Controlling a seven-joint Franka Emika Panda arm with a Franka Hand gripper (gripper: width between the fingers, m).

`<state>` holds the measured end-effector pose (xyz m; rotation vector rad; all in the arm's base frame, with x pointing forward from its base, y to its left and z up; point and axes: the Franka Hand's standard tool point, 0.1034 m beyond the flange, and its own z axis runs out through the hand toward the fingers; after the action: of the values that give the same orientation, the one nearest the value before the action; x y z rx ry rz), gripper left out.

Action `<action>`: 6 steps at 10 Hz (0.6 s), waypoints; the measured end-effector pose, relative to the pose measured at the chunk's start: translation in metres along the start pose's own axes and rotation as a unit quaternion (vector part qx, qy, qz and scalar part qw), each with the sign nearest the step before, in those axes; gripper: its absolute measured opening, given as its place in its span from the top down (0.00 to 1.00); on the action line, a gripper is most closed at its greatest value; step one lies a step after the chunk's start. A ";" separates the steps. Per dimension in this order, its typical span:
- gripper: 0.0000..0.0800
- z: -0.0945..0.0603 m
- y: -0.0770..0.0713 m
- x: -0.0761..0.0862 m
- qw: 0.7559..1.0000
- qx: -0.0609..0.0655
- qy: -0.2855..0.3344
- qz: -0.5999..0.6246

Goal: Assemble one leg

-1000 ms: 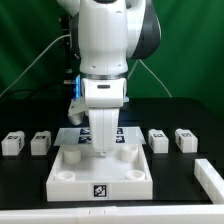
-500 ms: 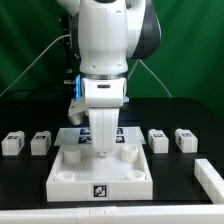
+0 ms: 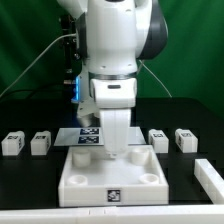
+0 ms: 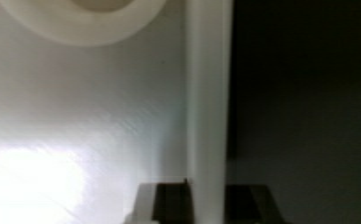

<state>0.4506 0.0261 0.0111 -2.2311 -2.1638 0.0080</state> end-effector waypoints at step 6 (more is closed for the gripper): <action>0.92 0.001 0.037 0.051 1.000 -0.018 0.018 0.009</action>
Offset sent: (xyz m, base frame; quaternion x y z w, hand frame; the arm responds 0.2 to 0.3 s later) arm 0.0261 0.0355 -0.0005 -0.0089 0.0090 0.0220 0.9997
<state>0.4886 0.0757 0.0100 -2.2505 -2.1429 -0.0701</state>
